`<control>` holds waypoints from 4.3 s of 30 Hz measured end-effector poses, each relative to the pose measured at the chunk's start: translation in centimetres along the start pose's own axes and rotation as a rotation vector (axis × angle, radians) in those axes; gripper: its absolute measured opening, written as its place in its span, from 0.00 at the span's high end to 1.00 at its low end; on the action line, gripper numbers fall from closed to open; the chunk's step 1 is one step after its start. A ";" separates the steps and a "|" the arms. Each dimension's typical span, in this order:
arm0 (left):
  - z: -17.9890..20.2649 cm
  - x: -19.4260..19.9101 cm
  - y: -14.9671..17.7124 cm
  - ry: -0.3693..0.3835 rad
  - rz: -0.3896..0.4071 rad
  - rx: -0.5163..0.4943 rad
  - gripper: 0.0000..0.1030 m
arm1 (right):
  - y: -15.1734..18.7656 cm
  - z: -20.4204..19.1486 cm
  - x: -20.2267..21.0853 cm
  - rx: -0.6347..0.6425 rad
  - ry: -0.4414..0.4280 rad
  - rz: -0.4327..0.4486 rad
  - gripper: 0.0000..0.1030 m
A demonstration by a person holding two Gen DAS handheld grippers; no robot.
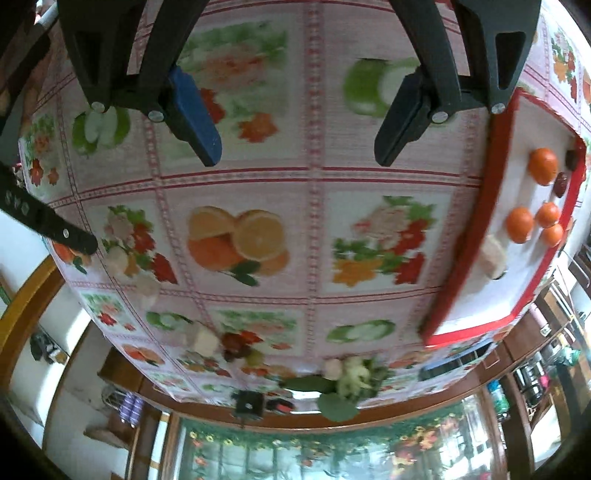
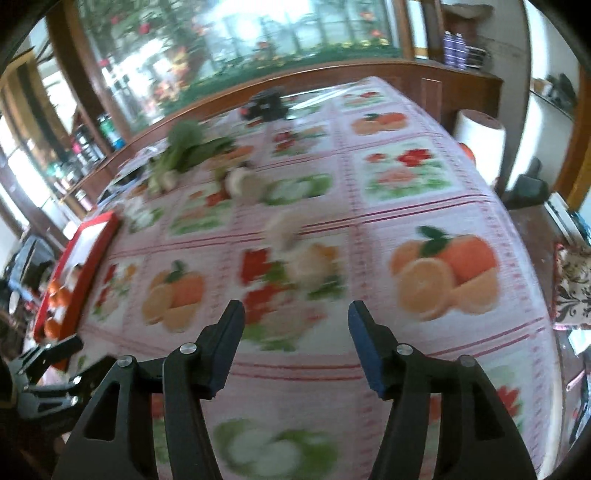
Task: Organize fruits
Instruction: 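Withdraw both open grippers from the tray toward the table, then close the right gripper on a round white slice while the left gripper grasps a white chunk, then carry both white pieces over the red-rimmed tray with both grippers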
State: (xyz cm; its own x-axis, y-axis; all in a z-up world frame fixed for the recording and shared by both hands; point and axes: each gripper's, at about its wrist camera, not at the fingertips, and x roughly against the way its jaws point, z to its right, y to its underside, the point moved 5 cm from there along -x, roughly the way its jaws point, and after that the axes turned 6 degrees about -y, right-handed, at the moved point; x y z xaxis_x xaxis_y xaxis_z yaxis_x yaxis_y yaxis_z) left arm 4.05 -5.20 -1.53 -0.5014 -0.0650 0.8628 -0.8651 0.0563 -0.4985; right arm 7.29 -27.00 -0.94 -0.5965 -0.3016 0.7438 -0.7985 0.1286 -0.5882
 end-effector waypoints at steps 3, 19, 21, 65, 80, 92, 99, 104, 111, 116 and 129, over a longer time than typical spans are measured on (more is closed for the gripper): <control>1.3 -0.4 -0.3 -0.004 -0.007 -0.008 0.15 | -0.6 1.0 -1.0 0.011 -0.018 -0.023 0.43; 7.0 -2.1 -7.7 -0.023 0.028 -0.048 0.15 | -1.6 0.3 -3.7 0.176 -0.093 -0.029 0.73; 8.2 -2.6 -8.6 0.000 0.030 -0.045 0.15 | -1.4 0.9 -3.2 0.144 -0.117 -0.022 0.73; 4.7 -2.4 -2.7 0.180 -0.007 0.008 0.72 | 1.9 -2.4 -0.6 0.152 -0.075 -0.040 0.73; -5.6 -0.6 -2.1 0.140 0.036 0.102 0.72 | 1.8 -13.6 -3.9 0.242 -0.141 -0.079 0.73; -17.1 0.2 -1.6 0.040 0.076 0.250 0.72 | 1.3 -24.4 -6.1 0.362 -0.240 -0.086 0.73; -23.1 0.6 -0.6 -0.041 0.094 0.322 0.72 | 2.3 -30.3 -7.0 0.437 -0.296 -0.101 0.73; -26.0 0.5 0.6 -0.068 0.087 0.365 0.73 | 3.0 -32.8 -7.5 0.475 -0.316 -0.116 0.73; -28.1 -0.3 2.3 -0.089 0.059 0.404 0.72 | 4.2 -35.5 -8.8 0.517 -0.340 -0.150 0.73; -28.8 -1.1 3.0 -0.092 0.036 0.421 0.72 | 5.1 -36.7 -9.9 0.535 -0.350 -0.179 0.73; -29.1 -2.2 3.0 -0.101 0.023 0.428 0.72 | 6.2 -37.4 -12.4 0.568 -0.331 -0.244 0.73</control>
State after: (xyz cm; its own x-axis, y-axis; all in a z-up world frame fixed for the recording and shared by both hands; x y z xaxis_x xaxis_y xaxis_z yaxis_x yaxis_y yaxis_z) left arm 3.08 24.08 -2.48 -0.5009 -0.1672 0.8492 -0.7719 -0.3576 -0.5257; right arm 6.70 12.92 -1.95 -0.2768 -0.5427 0.7930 -0.6864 -0.4659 -0.5584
